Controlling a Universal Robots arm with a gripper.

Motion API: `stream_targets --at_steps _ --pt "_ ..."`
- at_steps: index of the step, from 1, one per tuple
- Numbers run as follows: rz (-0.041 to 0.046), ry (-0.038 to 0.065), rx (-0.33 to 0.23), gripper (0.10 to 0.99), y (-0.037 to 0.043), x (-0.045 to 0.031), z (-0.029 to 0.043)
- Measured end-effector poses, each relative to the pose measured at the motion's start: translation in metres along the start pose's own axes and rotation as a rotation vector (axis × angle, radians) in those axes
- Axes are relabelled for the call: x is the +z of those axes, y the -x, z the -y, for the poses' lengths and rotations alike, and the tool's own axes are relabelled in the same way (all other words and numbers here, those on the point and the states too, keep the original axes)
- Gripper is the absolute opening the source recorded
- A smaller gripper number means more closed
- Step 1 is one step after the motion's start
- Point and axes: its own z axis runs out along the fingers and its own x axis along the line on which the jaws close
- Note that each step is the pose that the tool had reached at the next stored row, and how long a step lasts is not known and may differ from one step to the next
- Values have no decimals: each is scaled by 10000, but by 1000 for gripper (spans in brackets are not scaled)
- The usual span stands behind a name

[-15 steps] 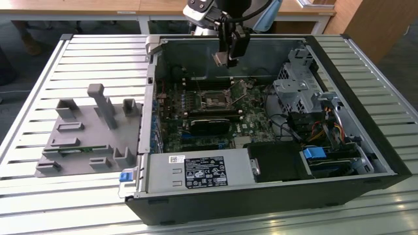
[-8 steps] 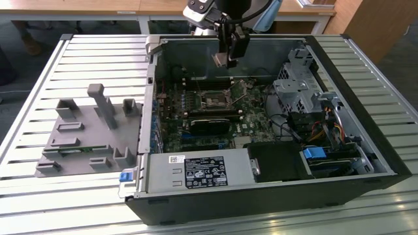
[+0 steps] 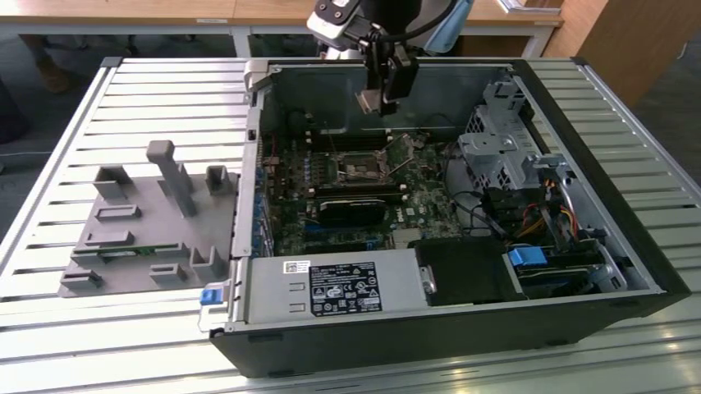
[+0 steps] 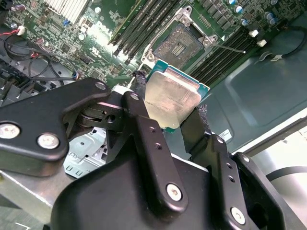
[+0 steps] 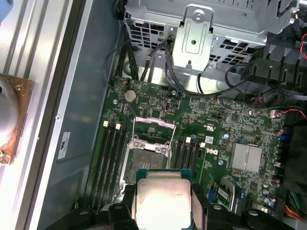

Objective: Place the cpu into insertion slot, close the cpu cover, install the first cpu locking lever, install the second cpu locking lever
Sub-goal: 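Place the cpu into insertion slot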

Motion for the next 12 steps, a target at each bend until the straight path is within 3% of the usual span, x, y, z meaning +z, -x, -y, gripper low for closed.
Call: stream_targets --at_steps 12 --pt "1 -2 0 541 1 42 4"
